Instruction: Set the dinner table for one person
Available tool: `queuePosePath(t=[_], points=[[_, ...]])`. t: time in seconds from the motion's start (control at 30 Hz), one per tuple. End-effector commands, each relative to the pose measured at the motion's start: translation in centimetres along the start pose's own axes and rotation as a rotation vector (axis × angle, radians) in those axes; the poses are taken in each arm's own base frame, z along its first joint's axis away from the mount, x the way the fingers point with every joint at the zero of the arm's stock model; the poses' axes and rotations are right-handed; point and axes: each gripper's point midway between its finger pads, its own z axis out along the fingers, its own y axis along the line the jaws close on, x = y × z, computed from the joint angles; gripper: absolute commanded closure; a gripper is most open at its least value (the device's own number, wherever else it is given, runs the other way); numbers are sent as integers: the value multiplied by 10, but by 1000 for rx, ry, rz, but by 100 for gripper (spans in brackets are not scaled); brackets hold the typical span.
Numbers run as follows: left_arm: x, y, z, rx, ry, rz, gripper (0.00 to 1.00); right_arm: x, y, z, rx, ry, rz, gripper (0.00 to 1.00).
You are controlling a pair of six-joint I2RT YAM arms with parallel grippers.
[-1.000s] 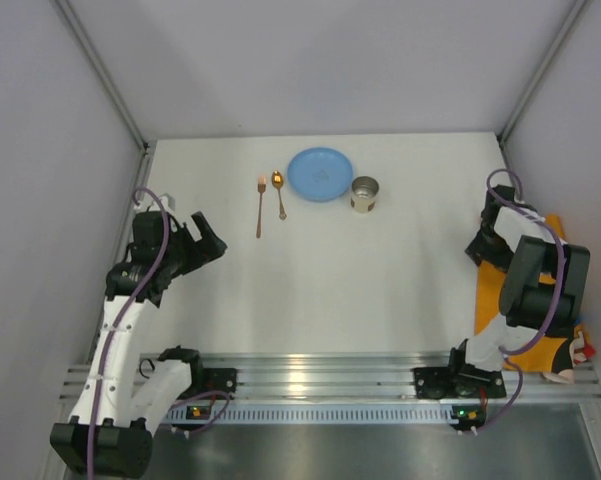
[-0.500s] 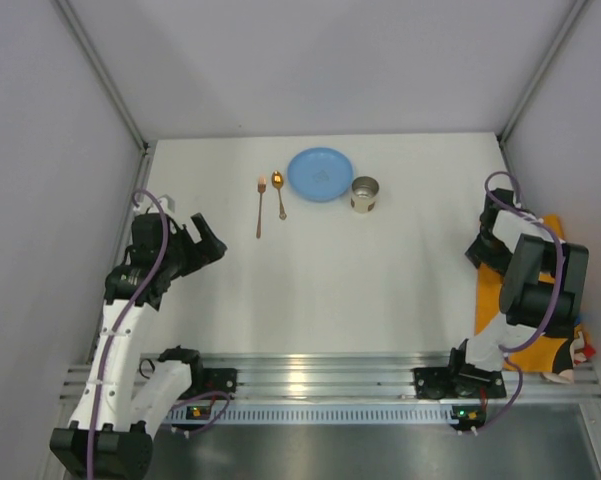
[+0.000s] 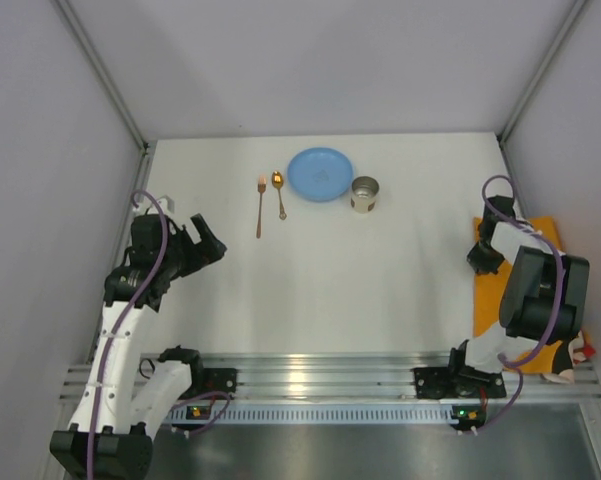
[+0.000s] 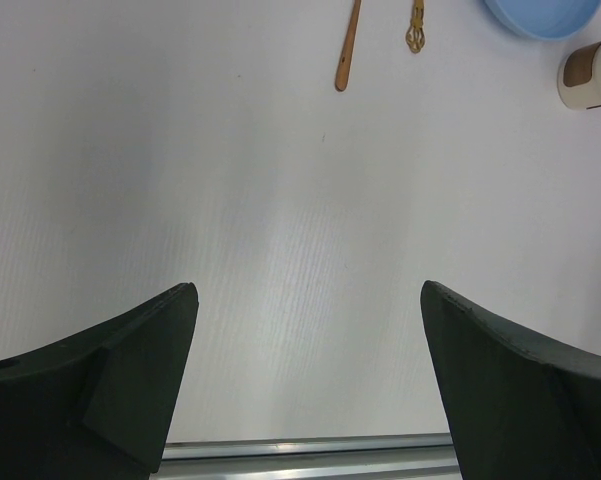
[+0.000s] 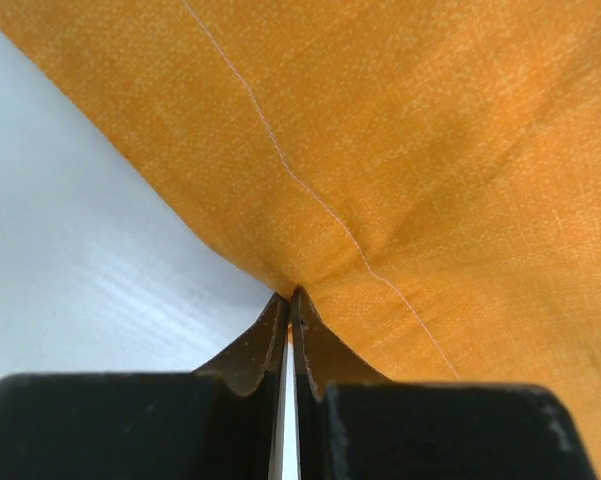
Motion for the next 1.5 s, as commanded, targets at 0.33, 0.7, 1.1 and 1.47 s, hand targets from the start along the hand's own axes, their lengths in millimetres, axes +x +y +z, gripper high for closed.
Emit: queuePosePath(t=[0.33,0.7,1.1,1.47], points=[[-9,3,-7,-17,-57,17,2,130,122,-140,-602,211,-110,100],[-16,4,-22,-33,-99,19,3,250,209,-213,-729,417,-313,100],[-22,13,-37,-94,-120,40,3,316,367,-315,-963,597,-322,100],[-30,17,-22,-127,-124,48,2,353,382,-353,-1038,694,-417,2]])
